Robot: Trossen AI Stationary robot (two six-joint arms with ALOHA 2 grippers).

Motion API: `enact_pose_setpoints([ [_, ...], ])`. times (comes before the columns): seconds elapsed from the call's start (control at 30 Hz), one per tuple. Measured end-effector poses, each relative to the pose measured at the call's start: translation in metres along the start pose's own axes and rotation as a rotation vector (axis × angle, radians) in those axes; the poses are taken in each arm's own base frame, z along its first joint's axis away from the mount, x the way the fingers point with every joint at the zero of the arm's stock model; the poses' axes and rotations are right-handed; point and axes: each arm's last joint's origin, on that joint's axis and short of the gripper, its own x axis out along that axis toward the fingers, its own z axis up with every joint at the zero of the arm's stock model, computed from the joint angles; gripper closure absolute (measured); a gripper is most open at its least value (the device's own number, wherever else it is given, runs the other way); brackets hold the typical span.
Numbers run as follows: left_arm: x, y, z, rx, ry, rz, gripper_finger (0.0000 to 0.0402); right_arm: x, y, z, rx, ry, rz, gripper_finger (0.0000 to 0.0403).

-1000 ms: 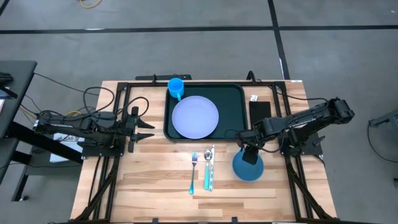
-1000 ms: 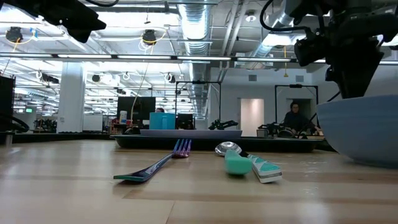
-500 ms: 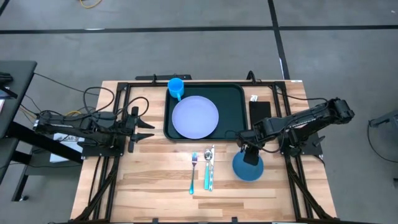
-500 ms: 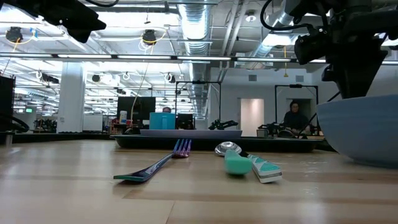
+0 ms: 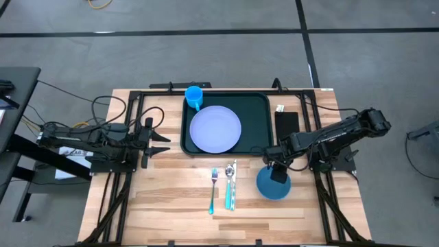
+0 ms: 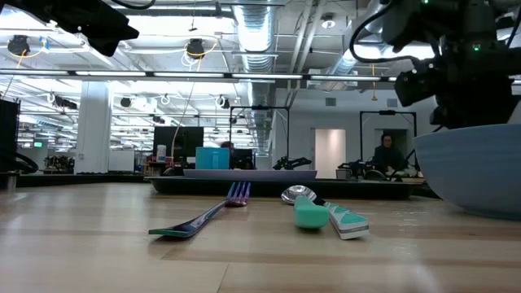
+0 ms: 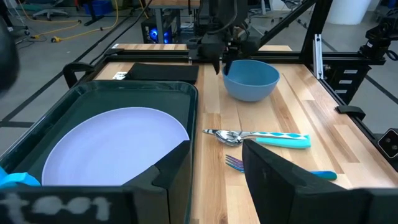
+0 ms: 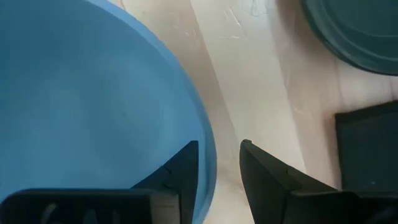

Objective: Set up tray
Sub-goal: Put the blue bowl on the violet plate

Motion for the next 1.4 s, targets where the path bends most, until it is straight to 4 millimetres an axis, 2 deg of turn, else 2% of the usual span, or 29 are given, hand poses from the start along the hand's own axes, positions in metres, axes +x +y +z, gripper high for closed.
enact_pose_setpoints([
  [0.23,0.000,0.000,0.000,0.000,-0.001,0.000,0.0269,0.002,0.000,0.000,0.014,-0.012,0.006,0.0304],
  [0.33,0.000,0.000,0.000,0.000,-0.001,0.000,0.0269,0.002,0.000,0.001,0.030,-0.014,0.007,0.0331],
  [0.47,0.000,0.000,0.000,0.000,-0.001,0.000,0.0269,0.002,0.000,0.001,0.027,-0.008,0.023,0.0389],
  [0.67,0.000,0.000,0.000,0.000,-0.001,0.000,0.0269,-0.004,-0.001,0.006,0.018,0.004,0.098,0.0398],
  [0.77,0.000,0.000,0.000,0.000,-0.002,0.000,0.0269,-0.019,-0.004,0.019,-0.013,-0.036,0.146,0.0398],
  [0.9,0.000,0.000,0.000,-0.001,-0.004,0.000,0.0269,-0.048,-0.016,0.039,-0.046,-0.125,0.167,0.0400],
  [1.17,0.000,0.000,0.000,-0.001,-0.004,0.000,0.0269,-0.112,-0.063,0.078,-0.040,-0.361,0.134,0.0401],
  [1.27,0.000,0.000,0.001,-0.001,-0.008,0.000,0.0269,-0.126,-0.081,0.096,-0.012,-0.373,0.108,0.0402],
  [1.33,0.000,0.000,0.001,-0.001,-0.010,0.000,0.0269,-0.133,-0.089,0.117,-0.034,-0.385,0.094,0.0402],
  [1.4,0.000,0.000,0.001,-0.001,-0.010,0.000,0.0269,-0.131,-0.096,0.136,-0.068,-0.329,0.080,0.0402],
])
